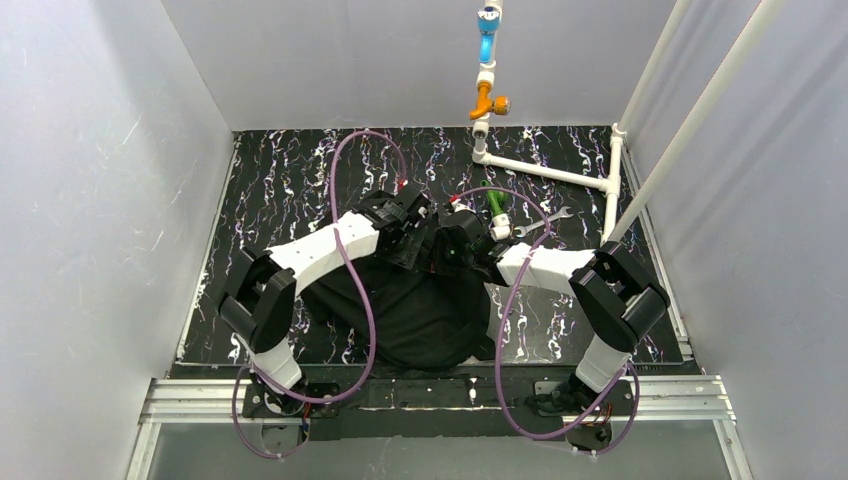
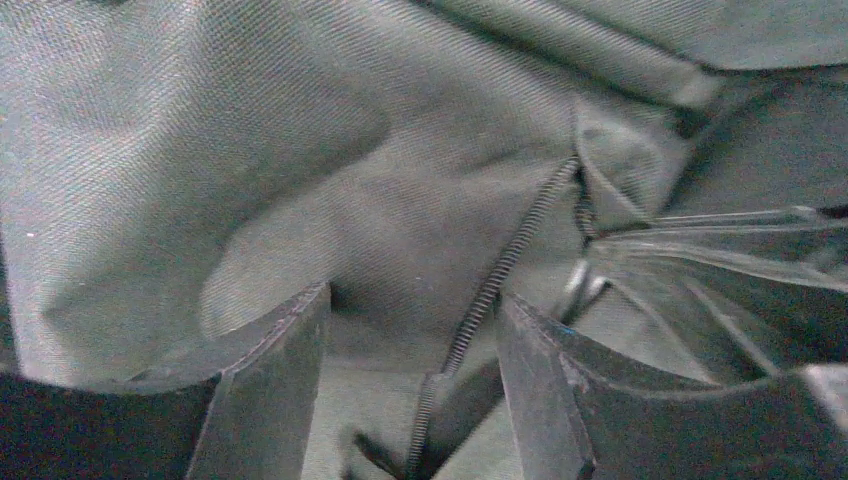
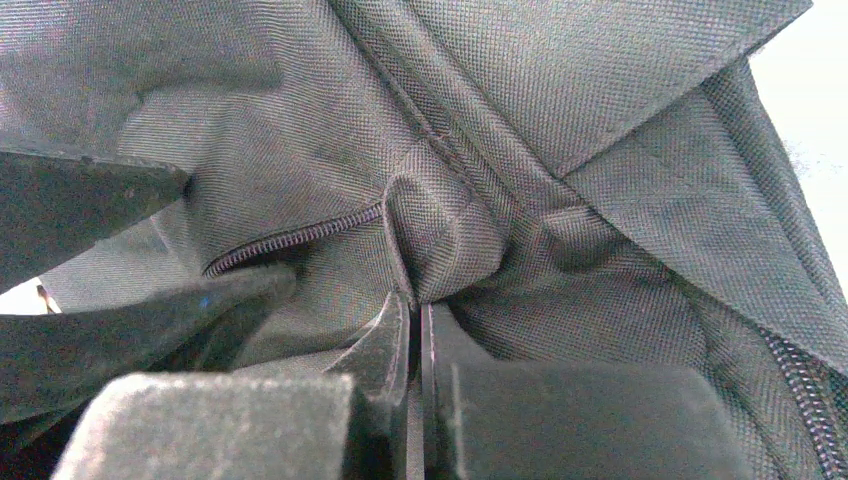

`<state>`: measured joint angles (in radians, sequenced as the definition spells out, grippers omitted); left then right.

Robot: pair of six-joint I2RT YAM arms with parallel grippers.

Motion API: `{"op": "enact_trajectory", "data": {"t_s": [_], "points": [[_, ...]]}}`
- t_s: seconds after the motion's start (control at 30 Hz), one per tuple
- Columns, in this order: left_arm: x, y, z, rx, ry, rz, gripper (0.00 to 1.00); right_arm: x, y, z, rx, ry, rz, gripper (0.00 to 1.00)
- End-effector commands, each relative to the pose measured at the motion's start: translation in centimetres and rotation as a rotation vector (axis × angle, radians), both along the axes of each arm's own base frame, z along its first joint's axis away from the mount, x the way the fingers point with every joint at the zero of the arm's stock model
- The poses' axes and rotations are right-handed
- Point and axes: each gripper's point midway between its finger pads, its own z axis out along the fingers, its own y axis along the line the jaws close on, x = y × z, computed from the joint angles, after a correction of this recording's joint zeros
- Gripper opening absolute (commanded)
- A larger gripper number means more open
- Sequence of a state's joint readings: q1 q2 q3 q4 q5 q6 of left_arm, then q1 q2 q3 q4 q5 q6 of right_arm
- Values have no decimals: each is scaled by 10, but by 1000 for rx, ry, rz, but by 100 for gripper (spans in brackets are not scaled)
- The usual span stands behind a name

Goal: Pack the student bag
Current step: Adjust the student bag at the center of the board, then pick up the stationery from the center of the board.

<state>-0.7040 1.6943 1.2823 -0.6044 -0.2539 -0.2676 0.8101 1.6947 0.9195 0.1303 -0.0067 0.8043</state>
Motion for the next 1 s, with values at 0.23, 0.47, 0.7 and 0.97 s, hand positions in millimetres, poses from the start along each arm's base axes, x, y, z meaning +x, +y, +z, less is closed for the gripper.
{"op": "enact_trajectory", "data": {"t_s": [0.23,0.47,0.7,0.97], "points": [[17,27,64,175,-173,-23,0,-2,-2,15,-35,-35,49,14],[-10,11,64,-41,-61,-49,0,0,-25,72,-223,-143,172,65],[-12,7,61,-110,-23,-6,0,21,-119,131,-385,-251,-47,98],[-17,0,66,-183,1,-4,0,9,-252,52,-645,24,-456,98]]}}
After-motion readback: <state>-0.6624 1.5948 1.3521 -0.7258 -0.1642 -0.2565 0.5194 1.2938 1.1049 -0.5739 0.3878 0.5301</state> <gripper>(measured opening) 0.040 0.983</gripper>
